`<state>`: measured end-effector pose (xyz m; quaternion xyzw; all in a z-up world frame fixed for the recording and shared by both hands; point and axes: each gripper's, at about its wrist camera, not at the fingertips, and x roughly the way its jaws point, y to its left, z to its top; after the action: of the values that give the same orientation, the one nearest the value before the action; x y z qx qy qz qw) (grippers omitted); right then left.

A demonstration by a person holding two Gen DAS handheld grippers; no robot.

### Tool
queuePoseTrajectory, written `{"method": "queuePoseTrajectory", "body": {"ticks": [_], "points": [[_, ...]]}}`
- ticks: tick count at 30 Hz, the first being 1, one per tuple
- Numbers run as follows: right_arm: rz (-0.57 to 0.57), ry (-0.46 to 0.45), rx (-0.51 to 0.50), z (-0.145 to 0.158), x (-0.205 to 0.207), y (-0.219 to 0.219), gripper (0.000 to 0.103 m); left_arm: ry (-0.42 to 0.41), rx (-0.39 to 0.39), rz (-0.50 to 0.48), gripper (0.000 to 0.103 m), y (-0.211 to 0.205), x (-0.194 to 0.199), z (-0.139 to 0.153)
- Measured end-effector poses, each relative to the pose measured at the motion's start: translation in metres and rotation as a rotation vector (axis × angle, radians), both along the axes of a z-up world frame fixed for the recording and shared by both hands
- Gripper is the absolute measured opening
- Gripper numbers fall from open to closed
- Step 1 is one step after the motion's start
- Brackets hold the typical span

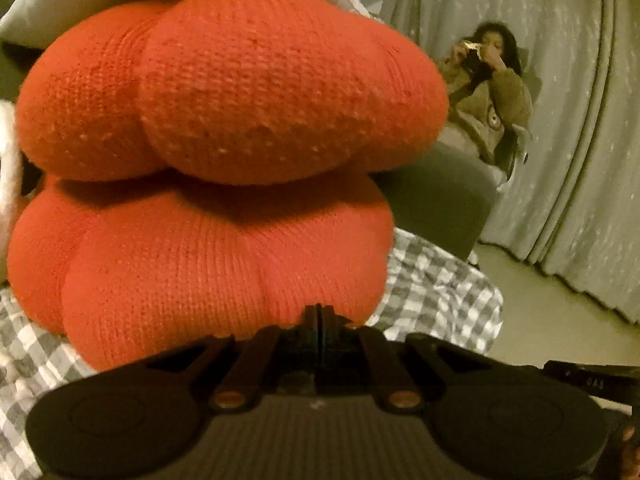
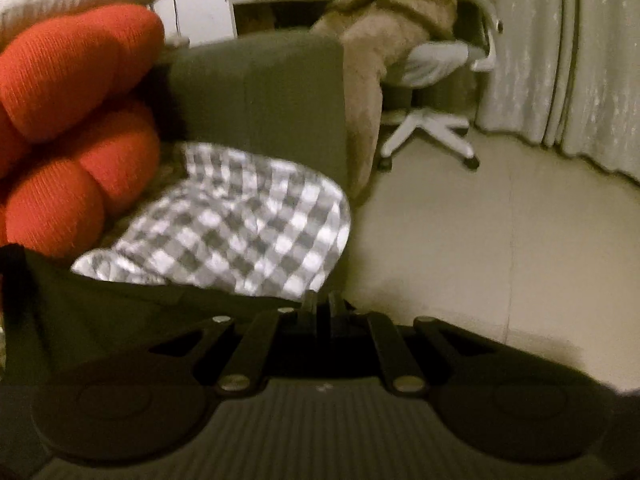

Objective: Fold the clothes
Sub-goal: 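Raise the garment with both grippers toward the red cushions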

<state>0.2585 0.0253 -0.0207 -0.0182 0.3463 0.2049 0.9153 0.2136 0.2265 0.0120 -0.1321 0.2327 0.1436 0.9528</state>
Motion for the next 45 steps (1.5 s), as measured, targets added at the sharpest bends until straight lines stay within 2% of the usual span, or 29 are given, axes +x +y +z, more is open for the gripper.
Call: {"method": "queuePoseTrajectory", "body": {"ticks": [3, 4, 5, 6, 7, 8, 20, 25, 26, 27, 29, 31, 35, 38, 41, 43, 45], "points": [[-0.017, 0.051, 0.028, -0.007, -0.001, -0.004, 0.016, 0.018, 0.055, -0.007, 0.009, -0.008, -0.002, 0.000], [-0.021, 0.064, 0.048, -0.005, -0.002, -0.008, 0.017, 0.024, 0.073, -0.009, 0.022, -0.010, -0.003, 0.000], [-0.020, 0.061, 0.059, -0.001, -0.005, -0.015, 0.024, 0.029, 0.091, -0.011, 0.042, -0.013, -0.003, 0.000], [-0.019, 0.057, 0.071, 0.003, -0.007, -0.022, 0.041, 0.021, 0.095, -0.021, 0.050, -0.014, -0.007, 0.004], [-0.017, 0.052, 0.082, 0.007, -0.009, -0.030, 0.048, 0.013, 0.103, -0.030, 0.057, -0.017, -0.009, 0.007], [-0.016, 0.048, 0.093, 0.011, -0.011, -0.037, 0.052, 0.006, 0.111, -0.039, 0.058, -0.020, -0.011, 0.011], [-0.122, 0.083, 0.002, 0.009, -0.005, -0.169, 0.052, 0.115, 0.243, -0.256, 0.061, -0.091, 0.026, 0.012], [-0.121, 0.117, -0.044, -0.015, -0.003, -0.194, 0.051, 0.143, 0.187, -0.277, 0.061, -0.108, 0.043, -0.006], [-0.114, 0.107, -0.038, -0.017, -0.004, -0.195, 0.044, 0.149, 0.183, -0.277, 0.061, -0.112, 0.046, -0.010], [-0.107, 0.097, -0.032, -0.019, -0.006, -0.196, 0.031, 0.164, 0.191, -0.270, 0.061, -0.115, 0.048, -0.017], [-0.092, 0.093, -0.034, -0.021, -0.005, -0.194, 0.014, 0.200, 0.205, -0.253, 0.063, -0.117, 0.052, -0.031], [-0.064, 0.073, -0.081, -0.020, -0.007, -0.187, 0.003, 0.187, 0.170, -0.234, 0.068, -0.111, 0.050, -0.035], [-0.042, -0.020, -0.226, -0.019, -0.020, -0.170, 0.002, 0.177, 0.097, -0.220, 0.071, -0.099, 0.049, -0.038], [-0.103, -0.083, -0.261, -0.018, -0.017, -0.173, 0.000, 0.175, 0.097, -0.219, 0.072, -0.100, 0.048, -0.039], [-0.122, -0.010, -0.263, -0.025, -0.003, -0.176, 0.001, 0.180, 0.109, -0.216, 0.072, -0.101, 0.048, -0.038], [-0.125, -0.001, -0.235, -0.019, -0.005, -0.182, 0.003, 0.183, 0.112, -0.214, 0.073, -0.102, 0.048, -0.037], [-0.129, 0.006, -0.206, -0.012, -0.008, -0.188, 0.016, 0.188, 0.118, -0.205, 0.073, -0.103, 0.046, -0.034]]}}
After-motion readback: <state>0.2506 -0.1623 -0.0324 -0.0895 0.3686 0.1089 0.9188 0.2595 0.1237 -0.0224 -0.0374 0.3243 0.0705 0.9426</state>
